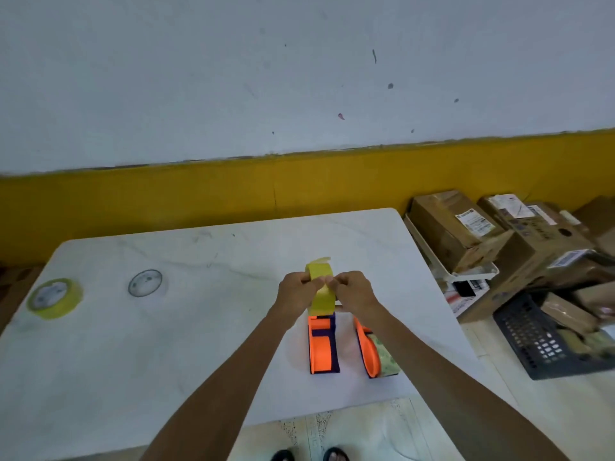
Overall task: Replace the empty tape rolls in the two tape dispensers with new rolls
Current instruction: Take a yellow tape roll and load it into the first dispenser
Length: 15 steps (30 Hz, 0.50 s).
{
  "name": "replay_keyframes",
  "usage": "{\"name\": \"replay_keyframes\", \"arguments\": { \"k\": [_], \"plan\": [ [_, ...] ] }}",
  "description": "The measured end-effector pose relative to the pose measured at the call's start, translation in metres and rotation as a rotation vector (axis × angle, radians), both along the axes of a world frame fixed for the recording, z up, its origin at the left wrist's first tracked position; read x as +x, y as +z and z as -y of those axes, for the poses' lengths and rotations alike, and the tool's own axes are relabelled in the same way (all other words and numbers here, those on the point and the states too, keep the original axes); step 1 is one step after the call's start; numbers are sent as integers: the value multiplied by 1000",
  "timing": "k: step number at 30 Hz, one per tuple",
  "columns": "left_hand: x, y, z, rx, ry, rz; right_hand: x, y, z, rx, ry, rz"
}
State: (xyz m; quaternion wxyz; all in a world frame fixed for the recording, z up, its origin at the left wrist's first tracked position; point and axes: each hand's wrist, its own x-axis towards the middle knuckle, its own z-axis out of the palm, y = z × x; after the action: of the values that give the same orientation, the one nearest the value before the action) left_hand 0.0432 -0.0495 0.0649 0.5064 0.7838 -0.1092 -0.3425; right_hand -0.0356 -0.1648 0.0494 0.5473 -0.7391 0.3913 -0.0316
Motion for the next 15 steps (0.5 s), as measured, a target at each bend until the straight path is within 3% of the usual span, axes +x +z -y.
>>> {"name": "replay_keyframes", "arguments": {
  "k": [4,8,11,15],
  "plan": [
    [-21,-22,-4,44,25,-37,-23,-9,-2,-76,16,-64],
    [-42,-40,-25,249,147,52,-41,-26,-7,-83,1,-111],
    [-57,-62,-45,348,98,-66,-51,-38,-8,-16,-25,-125],
    [-67,-80,-52,363,-27,-181,-54,-29,-9,-76,-41,-133]
  ]
}}
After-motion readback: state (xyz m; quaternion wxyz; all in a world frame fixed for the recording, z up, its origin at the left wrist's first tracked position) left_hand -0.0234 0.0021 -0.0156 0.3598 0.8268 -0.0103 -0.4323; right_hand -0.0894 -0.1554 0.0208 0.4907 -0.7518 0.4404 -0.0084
